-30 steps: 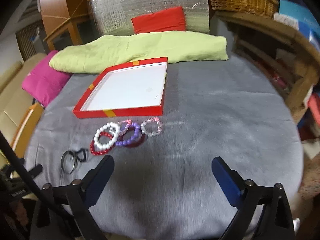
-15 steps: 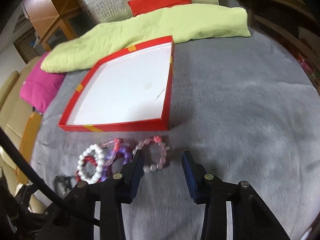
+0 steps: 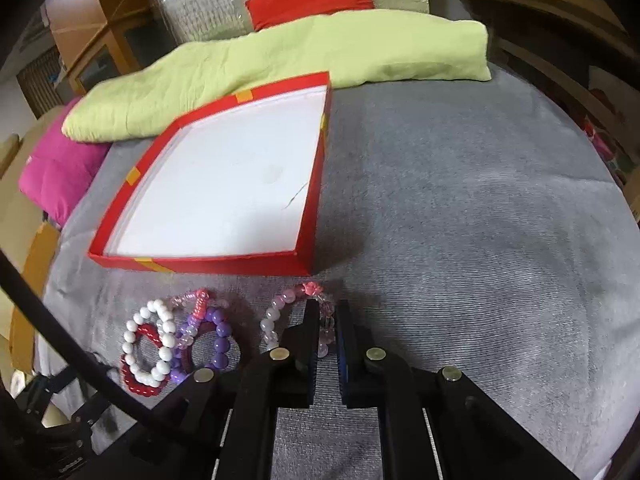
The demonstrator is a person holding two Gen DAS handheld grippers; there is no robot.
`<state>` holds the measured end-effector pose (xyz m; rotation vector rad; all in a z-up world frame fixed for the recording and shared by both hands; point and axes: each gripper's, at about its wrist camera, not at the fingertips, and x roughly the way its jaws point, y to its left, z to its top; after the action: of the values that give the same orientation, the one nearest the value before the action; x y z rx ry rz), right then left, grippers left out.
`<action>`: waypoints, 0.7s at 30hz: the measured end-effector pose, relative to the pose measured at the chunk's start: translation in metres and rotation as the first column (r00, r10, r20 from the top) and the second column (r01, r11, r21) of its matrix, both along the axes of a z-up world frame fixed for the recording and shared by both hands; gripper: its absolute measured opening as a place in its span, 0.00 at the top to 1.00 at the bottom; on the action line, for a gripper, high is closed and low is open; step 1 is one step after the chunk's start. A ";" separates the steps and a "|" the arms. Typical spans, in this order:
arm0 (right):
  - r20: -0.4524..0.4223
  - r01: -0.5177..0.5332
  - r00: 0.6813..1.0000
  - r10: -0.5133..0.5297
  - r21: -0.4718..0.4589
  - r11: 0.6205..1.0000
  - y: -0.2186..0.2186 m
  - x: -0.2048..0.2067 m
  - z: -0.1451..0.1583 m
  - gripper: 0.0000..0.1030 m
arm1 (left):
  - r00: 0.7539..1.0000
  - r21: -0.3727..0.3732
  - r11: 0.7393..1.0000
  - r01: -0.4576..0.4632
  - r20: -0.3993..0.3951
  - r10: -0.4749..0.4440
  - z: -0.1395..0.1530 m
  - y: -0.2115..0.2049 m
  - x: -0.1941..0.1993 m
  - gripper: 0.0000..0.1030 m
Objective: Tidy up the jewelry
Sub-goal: 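Grasp the silver bangle with the left gripper while the right gripper grasps the pink-clear bracelet, then lower the bangle into the tray with the left gripper while the right releases the pink bracelet there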
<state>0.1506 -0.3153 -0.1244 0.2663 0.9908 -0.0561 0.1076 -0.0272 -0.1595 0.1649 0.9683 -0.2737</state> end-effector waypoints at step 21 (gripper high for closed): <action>0.271 -0.126 0.961 0.052 0.261 0.957 0.010 0.008 0.045 0.92 | 0.976 -0.045 0.999 0.016 0.219 -0.005 0.082 -0.024 0.086 0.39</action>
<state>0.1589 -0.3050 -0.0791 0.4725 0.7435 0.1990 0.1940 -0.0509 -0.0770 0.1538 0.7417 -0.2816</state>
